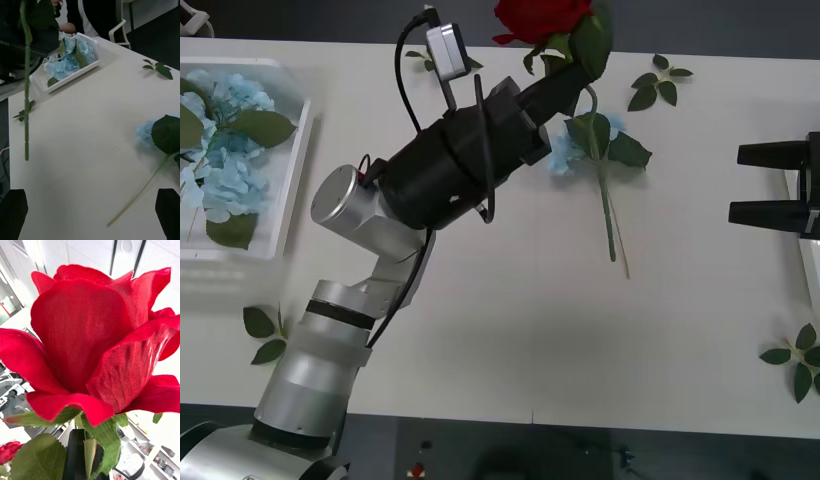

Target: Put the red flowers into the right box and the blue flowers into the left box

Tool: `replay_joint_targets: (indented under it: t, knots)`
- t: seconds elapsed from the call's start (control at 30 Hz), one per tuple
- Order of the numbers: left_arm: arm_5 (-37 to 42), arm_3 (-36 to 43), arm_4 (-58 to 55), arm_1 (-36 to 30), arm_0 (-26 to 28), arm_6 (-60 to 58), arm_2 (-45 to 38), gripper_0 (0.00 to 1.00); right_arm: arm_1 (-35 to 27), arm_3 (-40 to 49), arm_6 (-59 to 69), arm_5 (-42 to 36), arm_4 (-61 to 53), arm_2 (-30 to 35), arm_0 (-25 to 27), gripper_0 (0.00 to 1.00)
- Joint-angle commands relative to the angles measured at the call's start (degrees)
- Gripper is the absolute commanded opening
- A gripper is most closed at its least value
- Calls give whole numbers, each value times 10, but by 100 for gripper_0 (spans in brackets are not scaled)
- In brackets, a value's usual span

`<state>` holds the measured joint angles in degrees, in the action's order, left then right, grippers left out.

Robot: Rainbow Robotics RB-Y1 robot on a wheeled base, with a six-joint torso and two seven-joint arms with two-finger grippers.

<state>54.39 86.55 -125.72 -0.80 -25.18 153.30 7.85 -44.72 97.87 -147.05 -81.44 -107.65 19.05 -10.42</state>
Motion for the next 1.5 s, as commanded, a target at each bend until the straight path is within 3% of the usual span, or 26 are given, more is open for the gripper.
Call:
replay_joint_targets:
  t: [0.03,0.33,0.73,1.4,1.43,1.5]
  knots:
    - [-5,26,15,17,-16,17,13,0,-11,15,-12,10,-34,-34,-7,100]
    - [-10,26,19,18,-16,17,18,0,-3,16,-24,44,-55,-106,-14,100]
    - [-35,25,31,18,-16,17,46,0,83,16,-16,75,2,-125,-32,100]
    - [-51,12,50,18,-16,17,59,0,86,15,30,183,-12,-232,-36,100]
    - [-53,12,50,18,-16,17,59,0,87,15,32,183,-13,-232,-36,83]
    - [-54,12,50,18,-16,17,58,0,88,16,37,183,-17,-232,-36,8]
